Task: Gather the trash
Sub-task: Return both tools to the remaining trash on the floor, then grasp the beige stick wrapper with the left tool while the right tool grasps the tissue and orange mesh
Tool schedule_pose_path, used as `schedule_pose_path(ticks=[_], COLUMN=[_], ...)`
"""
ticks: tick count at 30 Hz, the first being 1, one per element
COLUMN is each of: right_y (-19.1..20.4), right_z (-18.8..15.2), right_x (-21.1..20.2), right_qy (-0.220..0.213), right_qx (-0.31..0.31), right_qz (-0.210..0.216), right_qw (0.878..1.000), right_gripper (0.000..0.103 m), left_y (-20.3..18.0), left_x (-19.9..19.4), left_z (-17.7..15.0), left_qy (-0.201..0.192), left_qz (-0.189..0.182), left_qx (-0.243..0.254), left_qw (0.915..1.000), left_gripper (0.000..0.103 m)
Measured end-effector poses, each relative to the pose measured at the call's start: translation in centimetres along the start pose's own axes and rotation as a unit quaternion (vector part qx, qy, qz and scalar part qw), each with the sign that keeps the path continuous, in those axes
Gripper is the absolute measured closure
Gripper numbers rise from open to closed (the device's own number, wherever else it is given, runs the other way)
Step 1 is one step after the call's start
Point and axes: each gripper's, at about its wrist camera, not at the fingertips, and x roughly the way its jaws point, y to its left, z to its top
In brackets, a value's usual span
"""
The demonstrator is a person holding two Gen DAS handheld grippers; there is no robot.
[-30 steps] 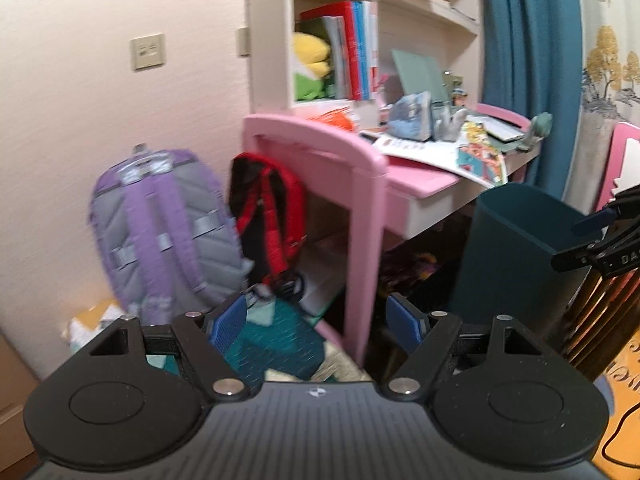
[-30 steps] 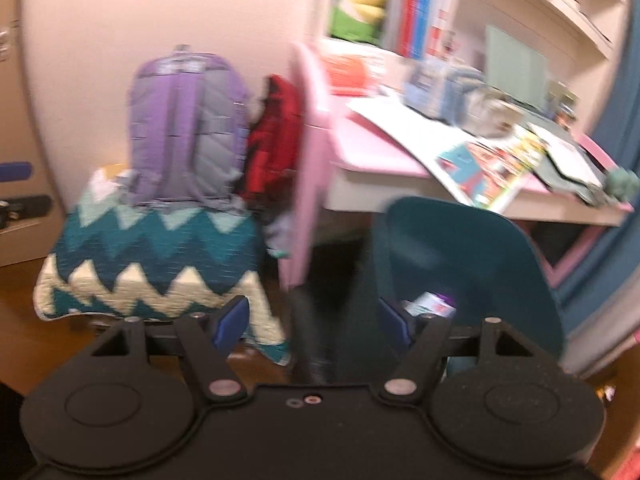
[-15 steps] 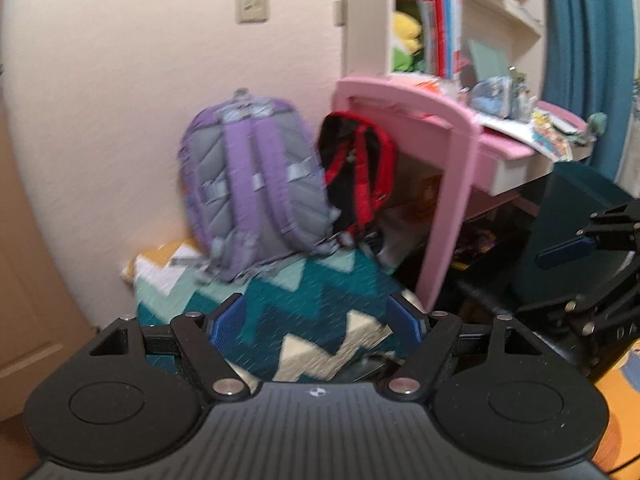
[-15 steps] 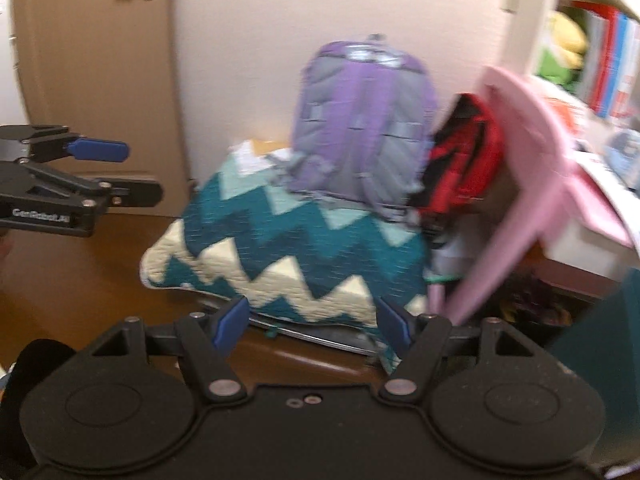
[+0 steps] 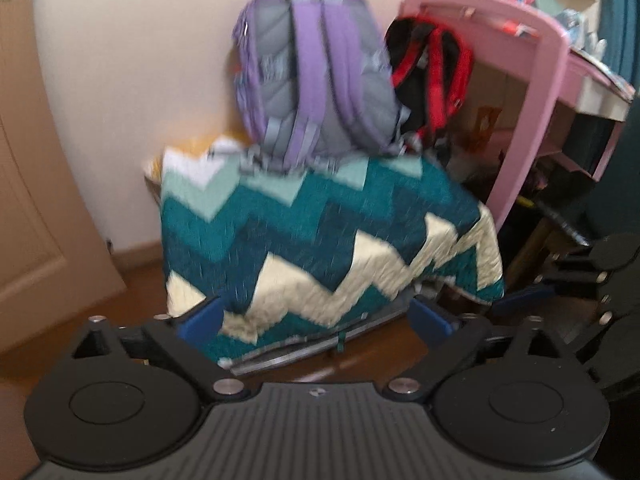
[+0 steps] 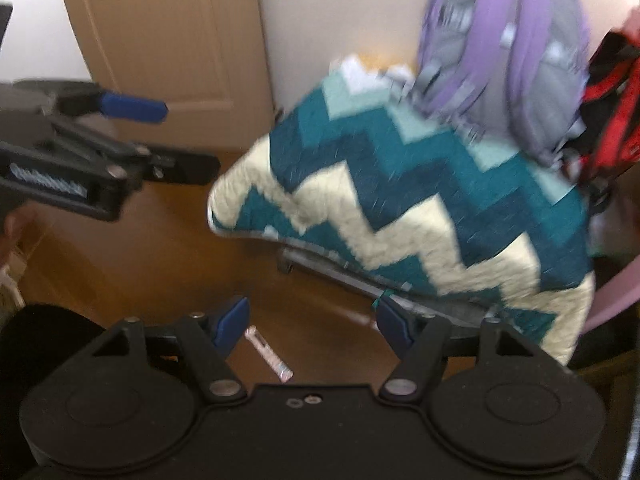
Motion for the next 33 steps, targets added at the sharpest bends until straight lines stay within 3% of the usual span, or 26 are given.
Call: schedule_pose_path(ticks=[8, 14, 19, 24, 33], right_y=[-0.7, -1.9, -2.0, -2.0, -0.5], right_z=[-4.5, -9.4, -13.3, -16.7, -21.6], right_x=[12.9, 21.1, 26.4, 30.5, 36.8], right_qy=[0.065, 0.146, 0.196, 0.245, 0.308], right_qx=[-0.013, 0.007, 0.008, 0.026, -0.065], right_qz=[-0.015, -0.005, -0.002, 0.028, 0.045], right_qw=[0.998, 0.989, 0.980, 0.969, 0.948], right_gripper=[0.033, 0.033, 0.034, 0.034, 0.034], left_y=[5.4, 4.4, 3.1, 1.8, 1.3], left_x=[11.5, 18.7, 24.1, 28.1, 33.9], left_z=[-5.8, -11.2, -16.6, -21.4, -29.0], left_qy=[0.093, 0.156, 0.213, 0.246, 0.306], left_qz=[-0.015, -0.033, -0.069, -0.107, -0.132], left_qx=[-0.038, 0.060, 0.133, 0.201, 0.259], left_qw=[0.9948, 0.9854, 0.9655, 0.9421, 0.9067], left_gripper=[0.003, 0.003, 0.003, 0.003, 0.003])
